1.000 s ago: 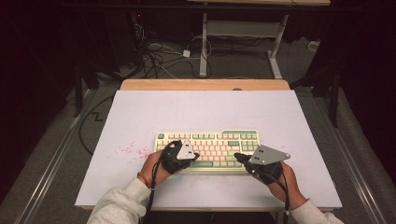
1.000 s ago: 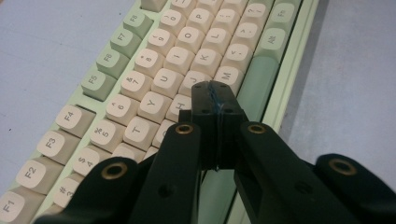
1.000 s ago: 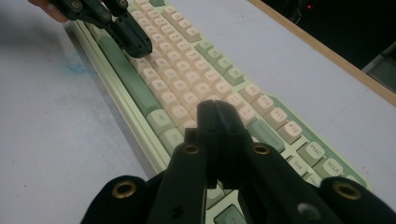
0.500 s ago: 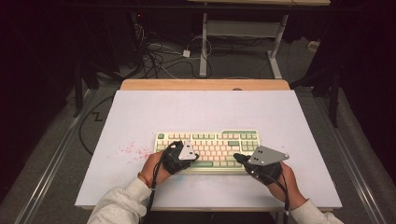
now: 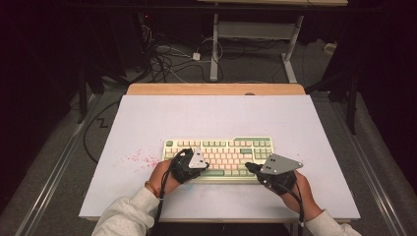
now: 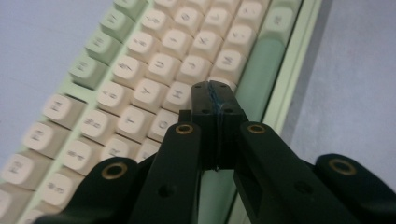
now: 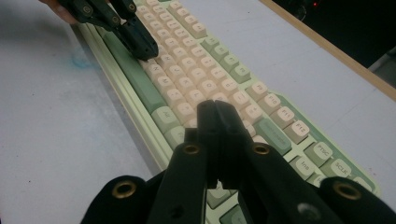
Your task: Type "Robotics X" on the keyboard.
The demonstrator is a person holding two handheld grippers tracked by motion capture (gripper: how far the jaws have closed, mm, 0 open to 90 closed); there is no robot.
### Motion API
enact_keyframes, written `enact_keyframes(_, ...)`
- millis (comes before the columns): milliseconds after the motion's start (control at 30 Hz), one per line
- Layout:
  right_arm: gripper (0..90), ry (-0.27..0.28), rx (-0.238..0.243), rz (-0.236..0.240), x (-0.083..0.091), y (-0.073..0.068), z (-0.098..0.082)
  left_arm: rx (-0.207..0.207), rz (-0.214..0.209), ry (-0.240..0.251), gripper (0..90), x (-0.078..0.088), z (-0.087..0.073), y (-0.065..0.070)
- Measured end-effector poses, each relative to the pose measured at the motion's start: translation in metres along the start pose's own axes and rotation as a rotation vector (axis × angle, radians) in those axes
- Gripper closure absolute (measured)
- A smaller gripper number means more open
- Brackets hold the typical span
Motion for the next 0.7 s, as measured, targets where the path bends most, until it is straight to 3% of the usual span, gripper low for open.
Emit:
enact_keyframes(300, 90.0, 0.006, -0.002, -0.005, 0.002, 0.001, 0.001, 0.003, 0.032, 0.047, 87.7, 0.012, 0.002, -0.003)
enact_keyframes(700, 90.0, 0.006, -0.010, -0.011, 0.002, 0.004, 0.000, 0.014, 0.051, 0.069, 87.6, 0.024, -0.003, -0.008)
Point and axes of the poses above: each handheld gripper's, and its own axes: x roughly backward along the jaws, z roughly out of its top, y roughly to its right, the point moved 3 cm from there along -x, roughly forward along the jaws, and after that the axes turned 6 degrees about z, right-handed, at the moved point
